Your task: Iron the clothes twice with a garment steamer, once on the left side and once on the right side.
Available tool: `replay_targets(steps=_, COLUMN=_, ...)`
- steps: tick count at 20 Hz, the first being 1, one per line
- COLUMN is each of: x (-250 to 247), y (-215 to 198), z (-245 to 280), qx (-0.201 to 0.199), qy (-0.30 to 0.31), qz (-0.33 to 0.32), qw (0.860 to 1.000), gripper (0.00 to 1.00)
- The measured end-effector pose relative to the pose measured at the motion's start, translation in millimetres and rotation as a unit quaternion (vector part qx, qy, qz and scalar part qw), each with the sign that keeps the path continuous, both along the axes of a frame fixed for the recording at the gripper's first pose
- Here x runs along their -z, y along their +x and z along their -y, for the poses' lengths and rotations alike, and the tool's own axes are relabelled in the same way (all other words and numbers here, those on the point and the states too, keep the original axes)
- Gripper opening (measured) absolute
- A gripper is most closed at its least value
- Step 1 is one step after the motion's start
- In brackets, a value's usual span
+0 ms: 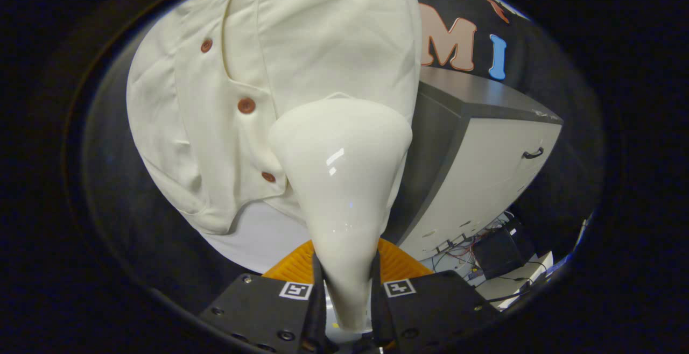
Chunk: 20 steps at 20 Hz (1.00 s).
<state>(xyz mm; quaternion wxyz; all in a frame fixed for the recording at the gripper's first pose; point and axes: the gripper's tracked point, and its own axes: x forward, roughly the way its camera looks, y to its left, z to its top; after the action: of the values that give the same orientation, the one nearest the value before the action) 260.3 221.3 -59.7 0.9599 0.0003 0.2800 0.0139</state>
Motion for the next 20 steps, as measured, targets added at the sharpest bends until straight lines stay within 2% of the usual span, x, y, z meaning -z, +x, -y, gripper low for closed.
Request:
replay_targets(steps=5, x=21.5, y=-9.8, z=1.2, qx=-0.003, qy=0.0, qz=-0.02, qw=1.0, gripper=0.34)
replay_targets(steps=10, x=23.0, y=-31.5, z=0.5, qx=-0.014, qy=0.006, qz=-0.02, qw=1.0, gripper=0.34)
replay_targets(steps=20, x=-26.5, y=-89.0, z=39.0, qx=-0.005, qy=0.034, qz=0.023, qw=0.999, gripper=0.34)
